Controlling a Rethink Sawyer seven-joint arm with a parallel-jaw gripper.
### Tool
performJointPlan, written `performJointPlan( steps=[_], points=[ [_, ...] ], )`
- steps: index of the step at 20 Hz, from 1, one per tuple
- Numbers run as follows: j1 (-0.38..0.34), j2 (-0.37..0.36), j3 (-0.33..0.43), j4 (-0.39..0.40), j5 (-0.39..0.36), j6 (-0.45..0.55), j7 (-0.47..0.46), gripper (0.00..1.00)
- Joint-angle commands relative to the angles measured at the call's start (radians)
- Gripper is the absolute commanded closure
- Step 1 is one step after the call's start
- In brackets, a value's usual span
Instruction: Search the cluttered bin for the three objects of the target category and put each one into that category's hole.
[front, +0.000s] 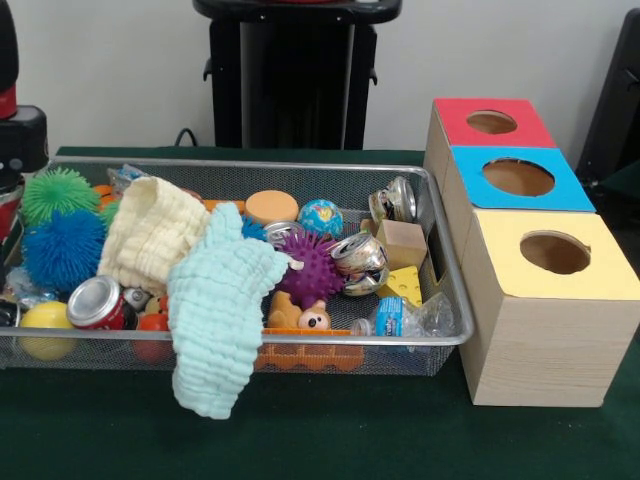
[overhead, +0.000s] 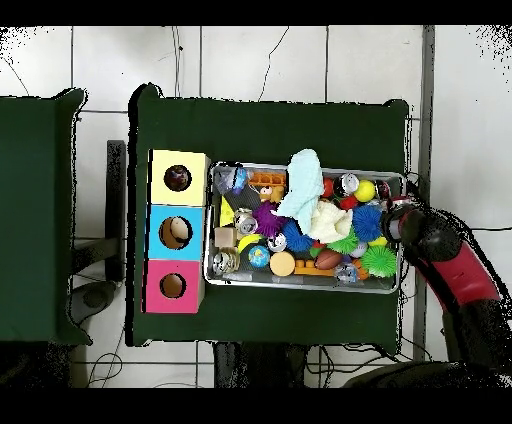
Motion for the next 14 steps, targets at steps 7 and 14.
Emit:
performJointPlan(
  steps=[7, 14],
  points=[
    [0.027, 0.02, 0.139, 0.149, 0.021, 0.103, 0.067, 1.0],
    [0.01, 0.018, 0.238, 0.263, 0.073, -0.06, 0.17, 1.0]
  ],
)
